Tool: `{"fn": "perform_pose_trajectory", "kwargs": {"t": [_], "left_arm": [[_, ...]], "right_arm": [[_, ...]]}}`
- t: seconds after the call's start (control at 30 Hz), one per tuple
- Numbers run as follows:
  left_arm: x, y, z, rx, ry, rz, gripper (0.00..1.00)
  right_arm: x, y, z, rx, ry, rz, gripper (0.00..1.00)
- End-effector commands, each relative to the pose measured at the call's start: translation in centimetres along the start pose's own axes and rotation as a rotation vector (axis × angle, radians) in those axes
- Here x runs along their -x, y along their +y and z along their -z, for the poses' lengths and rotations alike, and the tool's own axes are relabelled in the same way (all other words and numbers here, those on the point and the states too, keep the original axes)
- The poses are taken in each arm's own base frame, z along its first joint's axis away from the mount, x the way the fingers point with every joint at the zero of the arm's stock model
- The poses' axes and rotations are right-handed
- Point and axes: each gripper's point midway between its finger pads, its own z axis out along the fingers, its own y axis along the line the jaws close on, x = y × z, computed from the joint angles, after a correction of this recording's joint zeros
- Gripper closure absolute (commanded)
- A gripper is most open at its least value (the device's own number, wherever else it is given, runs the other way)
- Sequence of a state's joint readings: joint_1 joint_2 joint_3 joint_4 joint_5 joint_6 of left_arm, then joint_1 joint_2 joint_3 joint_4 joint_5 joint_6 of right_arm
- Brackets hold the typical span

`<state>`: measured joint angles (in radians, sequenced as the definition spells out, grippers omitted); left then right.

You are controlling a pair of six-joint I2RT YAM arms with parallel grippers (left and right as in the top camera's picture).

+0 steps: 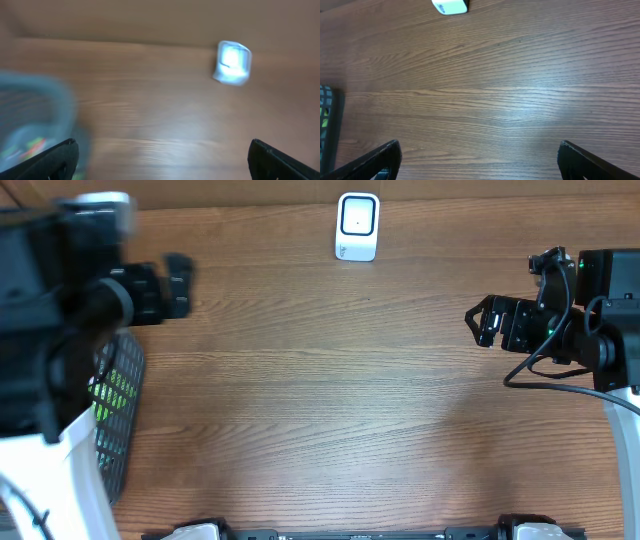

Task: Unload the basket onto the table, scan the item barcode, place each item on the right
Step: 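Reach the left gripper into the grey basket and grasp a green snack packet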

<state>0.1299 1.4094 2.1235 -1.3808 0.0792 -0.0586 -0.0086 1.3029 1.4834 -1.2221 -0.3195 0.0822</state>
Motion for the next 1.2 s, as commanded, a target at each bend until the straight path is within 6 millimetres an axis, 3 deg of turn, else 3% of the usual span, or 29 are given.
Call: {"fn": "perform_pose_trajectory", "kwargs": {"t": [0.0,0.17,0.27,0.4,0.5,0.6,0.67,0.8,1.0,1.17], "left_arm": [[0.9,8.5,4.7,0.379,-0.113,0.276,0.00],[-3.3,16.8,5.7,0.646,-0.032,0.582,0.00],[-5.4,20.7,4.8,0.714,0.048,0.697,0.00],[-7.6,24.6,1.4,0.703,0.168,0.789,0.00],[-9.1,26.9,-2.4,0.686,0.274,0.803,0.00],[-10.3,27.7,-6.9,0.612,0.370,0.777,0.02],[-12.1,28.6,-10.5,0.609,0.468,0.776,0.07],[-14.5,29.0,-14.9,0.604,0.581,0.752,0.09],[-16.8,28.6,-18.4,0.617,0.660,0.702,0.12],[-22.0,28.1,-22.0,0.612,0.731,0.689,0.09]], "right_arm": [[0.6,1.3,1.0,0.049,-0.032,0.017,0.00],[0.6,2.0,1.1,0.093,-0.029,0.020,0.00],[0.6,2.0,1.1,0.094,-0.029,0.020,0.00],[0.6,2.0,1.1,0.093,-0.028,0.019,0.00],[0.5,2.0,1.1,0.092,-0.022,0.017,0.00],[0.5,2.0,1.1,0.091,-0.023,0.018,0.00],[0.7,2.0,1.1,0.093,-0.033,0.022,0.00],[0.8,2.0,1.0,0.089,-0.036,0.025,0.00],[0.8,2.0,1.0,0.090,-0.036,0.025,0.00],[0.9,2.0,1.1,0.091,-0.041,0.027,0.00]]}}
